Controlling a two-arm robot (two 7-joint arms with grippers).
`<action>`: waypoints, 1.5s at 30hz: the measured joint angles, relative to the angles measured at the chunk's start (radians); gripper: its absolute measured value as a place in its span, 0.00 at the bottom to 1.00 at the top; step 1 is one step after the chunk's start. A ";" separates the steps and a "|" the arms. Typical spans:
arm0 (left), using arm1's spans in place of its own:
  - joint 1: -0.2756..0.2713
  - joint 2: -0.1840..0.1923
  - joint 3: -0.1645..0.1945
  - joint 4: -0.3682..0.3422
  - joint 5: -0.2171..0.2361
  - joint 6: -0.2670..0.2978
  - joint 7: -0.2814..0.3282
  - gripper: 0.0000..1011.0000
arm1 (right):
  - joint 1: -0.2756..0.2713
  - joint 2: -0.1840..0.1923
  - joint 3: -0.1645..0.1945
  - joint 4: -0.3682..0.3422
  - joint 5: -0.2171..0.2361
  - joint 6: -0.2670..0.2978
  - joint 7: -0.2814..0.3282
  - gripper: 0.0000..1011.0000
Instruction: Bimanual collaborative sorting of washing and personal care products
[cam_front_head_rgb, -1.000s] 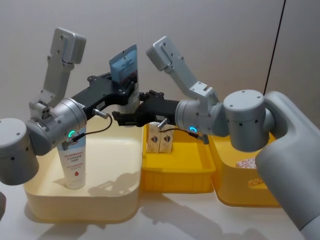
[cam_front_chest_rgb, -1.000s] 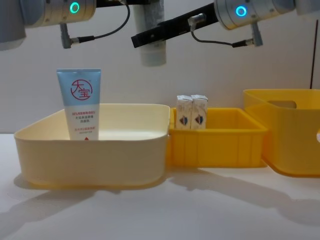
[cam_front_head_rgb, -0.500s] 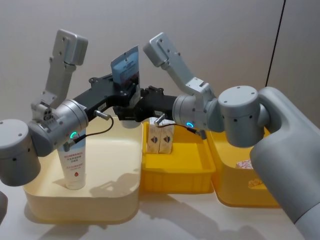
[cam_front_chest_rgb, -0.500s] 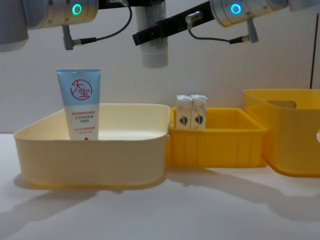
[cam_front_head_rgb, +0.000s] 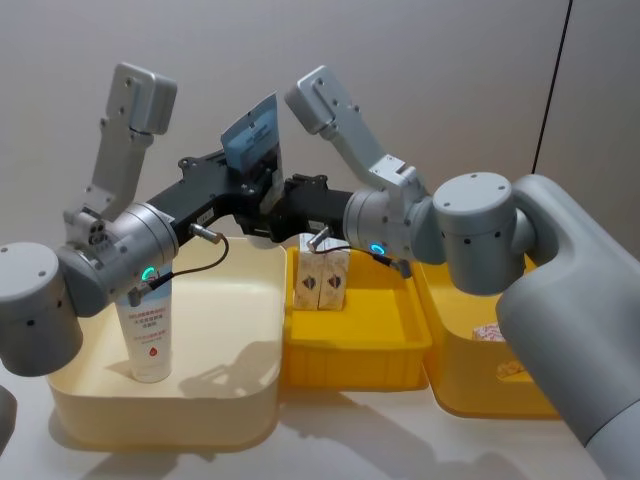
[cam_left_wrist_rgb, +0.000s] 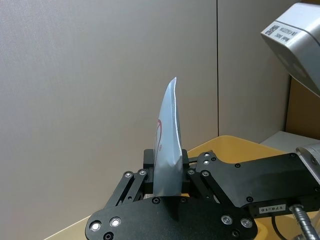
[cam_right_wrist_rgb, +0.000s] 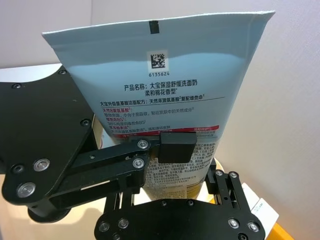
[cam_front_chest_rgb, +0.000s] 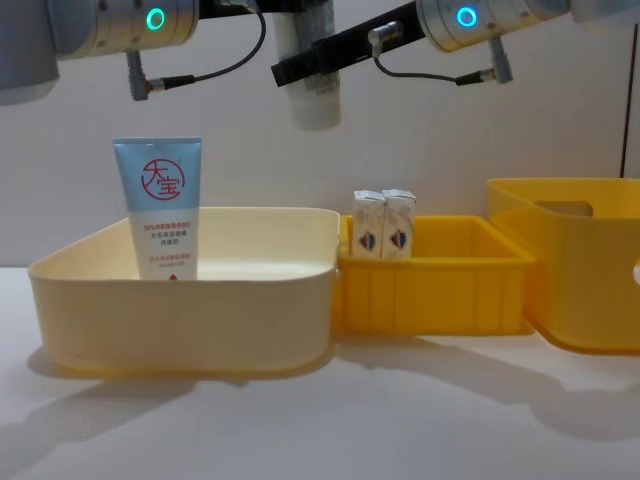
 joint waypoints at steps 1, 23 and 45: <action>0.000 0.000 0.000 0.000 0.000 0.000 0.000 0.26 | 0.001 0.000 0.000 0.001 0.000 0.000 -0.001 0.69; 0.000 0.000 0.000 0.001 0.000 -0.001 0.001 0.26 | 0.005 -0.003 0.000 0.008 -0.003 -0.005 -0.008 0.57; 0.000 0.000 0.000 0.001 0.000 -0.001 0.000 0.78 | 0.006 -0.001 0.005 0.010 -0.006 -0.007 -0.016 0.55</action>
